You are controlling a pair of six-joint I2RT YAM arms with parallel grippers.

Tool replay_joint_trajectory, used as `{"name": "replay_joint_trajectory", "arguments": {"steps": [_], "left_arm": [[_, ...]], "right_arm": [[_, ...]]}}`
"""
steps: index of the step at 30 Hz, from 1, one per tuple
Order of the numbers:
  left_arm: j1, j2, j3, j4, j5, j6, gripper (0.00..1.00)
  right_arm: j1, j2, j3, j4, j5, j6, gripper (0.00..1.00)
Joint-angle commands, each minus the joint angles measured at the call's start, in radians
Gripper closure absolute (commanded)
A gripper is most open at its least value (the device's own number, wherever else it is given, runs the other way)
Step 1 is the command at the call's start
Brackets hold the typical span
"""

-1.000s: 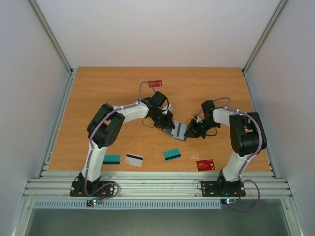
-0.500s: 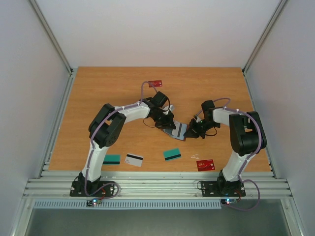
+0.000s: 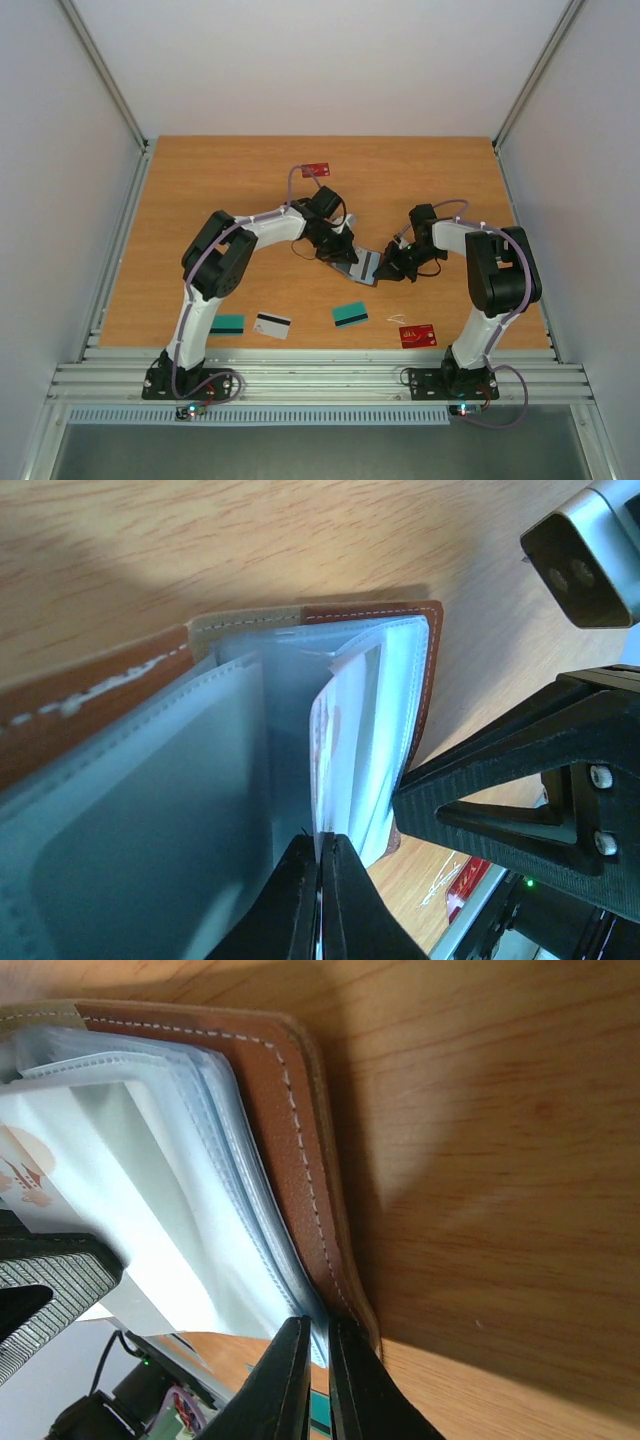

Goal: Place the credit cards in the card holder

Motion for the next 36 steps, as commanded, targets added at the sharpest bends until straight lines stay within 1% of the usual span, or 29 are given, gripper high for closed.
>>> {"name": "replay_joint_trajectory", "arguments": {"steps": [1,10,16,22,26,31,36], "left_arm": [[-0.065,0.077,0.005,-0.075,0.034,0.015,0.96],[-0.066,0.07,0.032,-0.172,-0.004,0.068,0.86],[-0.066,0.067,0.064,-0.228,-0.048,0.092,0.79],[-0.066,0.057,0.11,-0.298,-0.097,0.118,0.71],[-0.066,0.048,0.116,-0.328,-0.122,0.125,0.63],[-0.066,0.048,0.139,-0.376,-0.152,0.142,0.55],[-0.066,0.059,0.166,-0.414,-0.18,0.163,0.52]], "right_arm": [[0.025,0.019,-0.011,0.034,0.033,0.006,0.91],[0.025,-0.07,0.004,-0.045,0.036,-0.015,0.86],[0.025,-0.149,0.007,-0.105,0.084,-0.028,0.84],[0.026,-0.158,0.037,-0.148,0.15,-0.044,0.82],[0.025,-0.147,0.036,-0.146,0.154,-0.044,0.8],[0.025,-0.129,0.014,-0.106,0.121,-0.042,0.8],[0.025,-0.102,0.002,-0.058,0.08,-0.025,0.8]]}}
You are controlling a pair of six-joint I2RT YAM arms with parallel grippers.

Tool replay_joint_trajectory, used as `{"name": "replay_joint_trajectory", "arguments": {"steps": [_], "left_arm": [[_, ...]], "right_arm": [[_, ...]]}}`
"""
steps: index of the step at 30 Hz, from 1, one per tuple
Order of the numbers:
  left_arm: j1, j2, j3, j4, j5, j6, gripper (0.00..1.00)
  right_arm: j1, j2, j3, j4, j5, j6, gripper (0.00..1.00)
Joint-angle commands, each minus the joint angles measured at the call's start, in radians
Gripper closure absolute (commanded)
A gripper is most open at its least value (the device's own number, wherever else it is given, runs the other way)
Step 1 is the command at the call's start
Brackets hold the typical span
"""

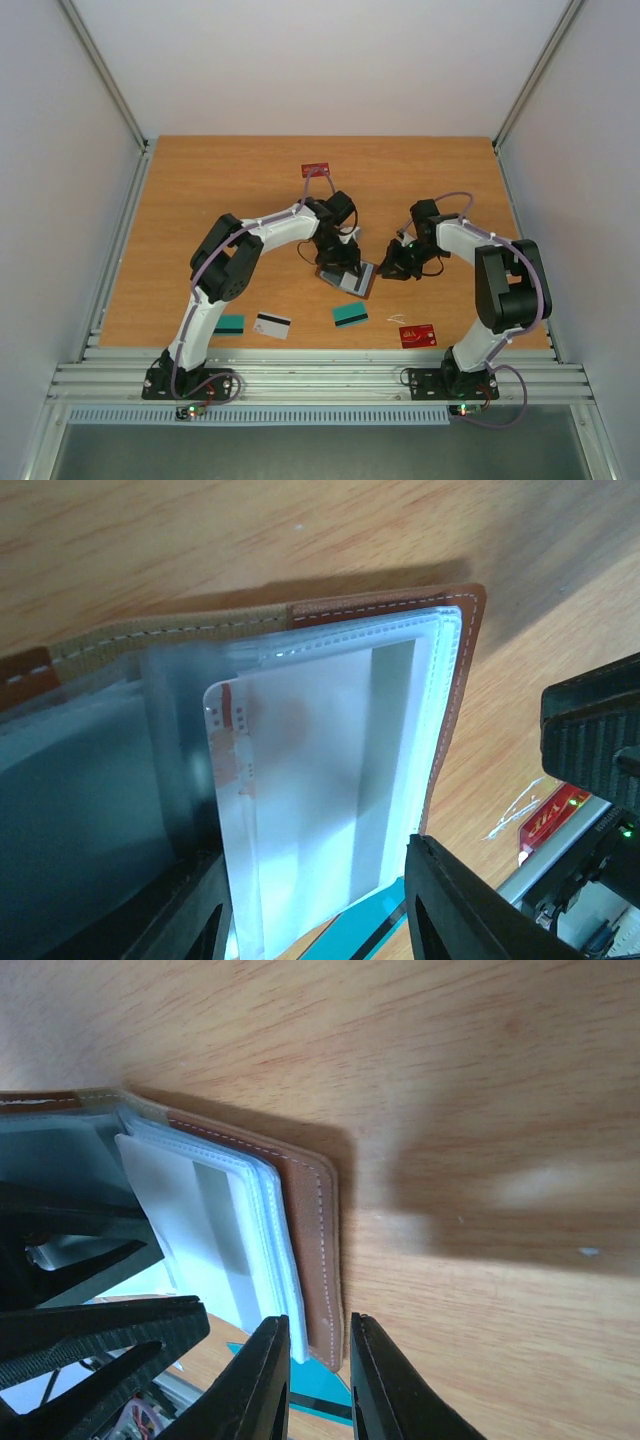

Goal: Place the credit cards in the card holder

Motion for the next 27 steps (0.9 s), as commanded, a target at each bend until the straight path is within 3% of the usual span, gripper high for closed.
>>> {"name": "replay_joint_trajectory", "arguments": {"steps": [1,11,20,24,27], "left_arm": [[-0.005,0.035,0.034,-0.082,-0.071,0.033,0.52],[-0.026,0.039,0.058,-0.108,-0.132,0.024,0.46],[-0.033,-0.022,0.049,-0.106,-0.145,-0.004,0.2],[-0.033,-0.056,0.035,-0.078,-0.112,-0.033,0.01],[-0.033,-0.075,0.022,-0.07,-0.096,-0.051,0.01]], "right_arm": [[0.007,0.033,-0.012,0.05,-0.042,0.008,0.8],[0.022,0.069,-0.004,0.073,-0.067,0.009,0.8],[0.022,0.031,0.013,0.043,-0.074,-0.008,0.79],[0.021,0.01,0.034,0.015,-0.069,-0.013,0.78],[0.021,-0.002,0.047,0.0,-0.08,-0.013,0.77]]}}
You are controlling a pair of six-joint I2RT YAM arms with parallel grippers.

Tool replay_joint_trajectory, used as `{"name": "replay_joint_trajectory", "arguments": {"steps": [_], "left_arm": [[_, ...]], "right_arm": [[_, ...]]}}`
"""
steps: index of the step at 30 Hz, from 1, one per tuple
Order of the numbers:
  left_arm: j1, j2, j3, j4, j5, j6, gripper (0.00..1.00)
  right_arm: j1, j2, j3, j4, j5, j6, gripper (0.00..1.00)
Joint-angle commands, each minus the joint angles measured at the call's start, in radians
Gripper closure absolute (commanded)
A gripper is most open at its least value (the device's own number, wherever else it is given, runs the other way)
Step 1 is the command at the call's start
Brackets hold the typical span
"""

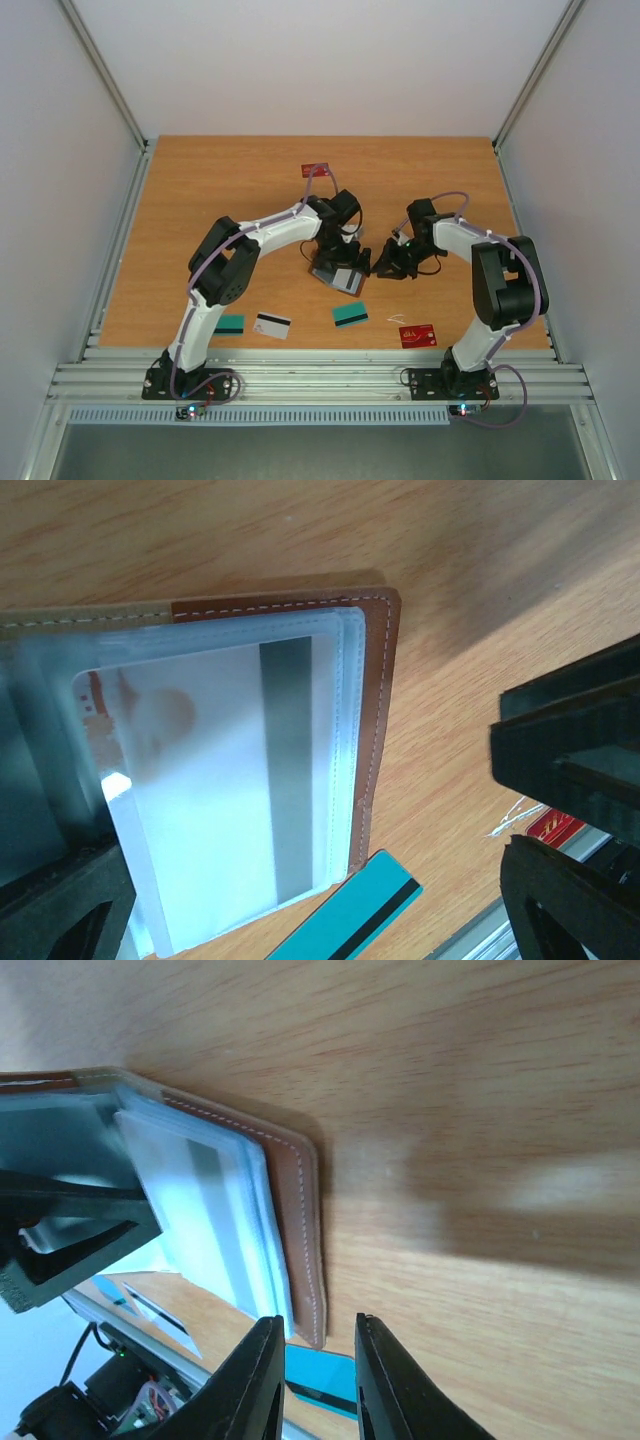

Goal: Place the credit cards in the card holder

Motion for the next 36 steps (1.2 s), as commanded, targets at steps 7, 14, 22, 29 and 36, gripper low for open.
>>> {"name": "replay_joint_trajectory", "arguments": {"steps": [7,14,22,29,36], "left_arm": [[0.006,-0.08,-0.023,-0.031,-0.019,-0.041,0.01],[0.017,-0.087,-0.007,-0.075,-0.048,-0.011,0.01],[0.042,-0.072,-0.021,-0.049,0.002,-0.008,0.1],[0.049,-0.043,-0.017,-0.054,-0.027,0.022,0.3],[0.052,-0.024,-0.015,-0.056,-0.034,0.051,0.62]], "right_arm": [[0.005,-0.059,0.047,-0.051,-0.017,-0.013,0.77],[0.005,-0.064,0.026,-0.014,-0.06,0.007,0.76],[0.006,-0.059,0.013,0.025,-0.069,0.04,0.76],[0.009,-0.049,-0.012,0.087,-0.109,0.091,0.76],[0.026,-0.032,-0.016,0.087,-0.092,0.098,0.76]]}}
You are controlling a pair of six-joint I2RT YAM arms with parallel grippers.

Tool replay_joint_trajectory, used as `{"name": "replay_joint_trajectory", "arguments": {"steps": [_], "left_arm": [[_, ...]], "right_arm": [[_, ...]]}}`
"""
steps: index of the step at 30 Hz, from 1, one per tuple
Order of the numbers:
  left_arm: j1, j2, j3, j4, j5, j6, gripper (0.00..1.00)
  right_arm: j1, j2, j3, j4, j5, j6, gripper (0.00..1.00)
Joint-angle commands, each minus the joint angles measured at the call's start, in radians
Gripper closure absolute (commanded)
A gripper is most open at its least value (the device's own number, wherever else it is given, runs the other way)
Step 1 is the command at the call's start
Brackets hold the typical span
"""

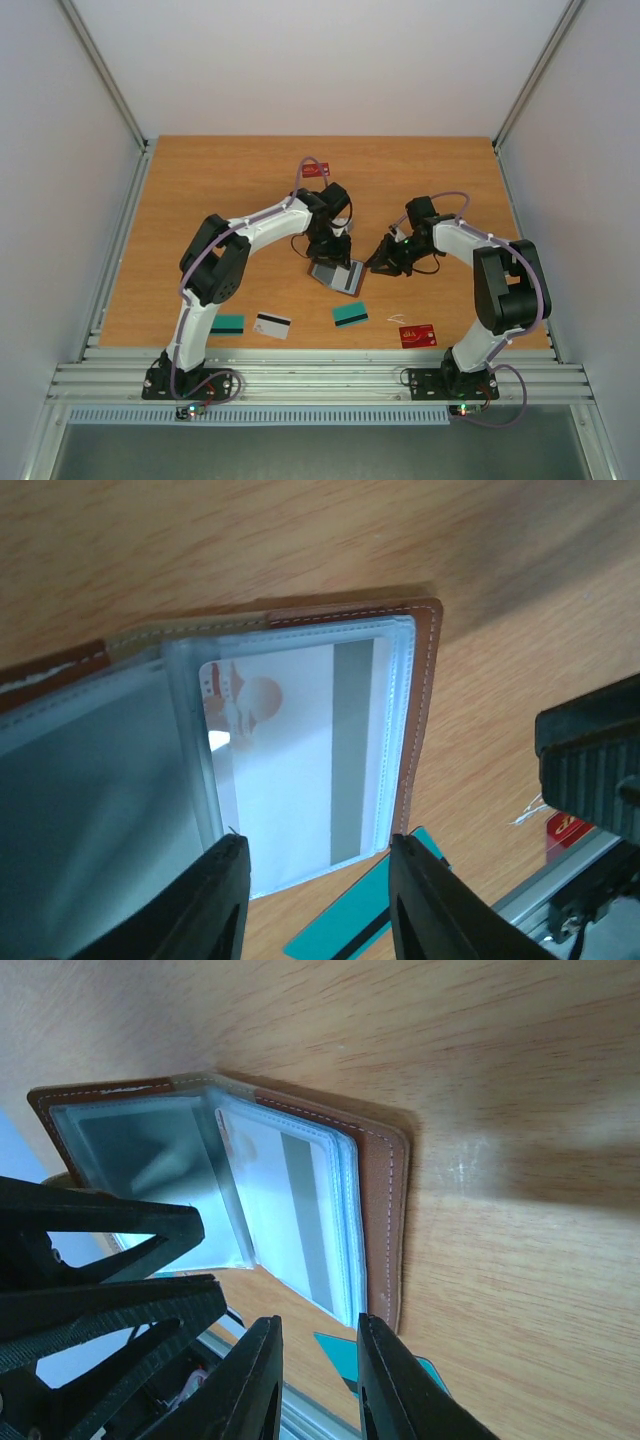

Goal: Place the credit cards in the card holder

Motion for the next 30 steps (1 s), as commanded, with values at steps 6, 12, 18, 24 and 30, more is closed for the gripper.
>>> {"name": "replay_joint_trajectory", "arguments": {"steps": [6,12,18,24,30], "left_arm": [[0.003,0.04,0.014,-0.019,-0.031,0.042,0.72],[0.003,0.058,0.01,-0.015,-0.031,0.048,0.77],[0.004,0.079,0.02,-0.018,-0.051,0.043,0.86],[0.004,0.085,0.014,-0.015,-0.068,0.047,0.93],[0.005,0.085,0.0,-0.009,-0.075,0.049,0.95]], "right_arm": [[0.025,0.021,0.002,0.015,0.005,0.024,0.77],[0.033,0.033,0.008,0.015,0.008,0.026,0.77],[0.037,0.035,0.008,0.014,0.012,0.023,0.76],[0.038,0.03,0.006,0.01,0.014,0.022,0.77],[0.046,0.025,0.005,0.036,-0.017,0.026,0.76]]}}
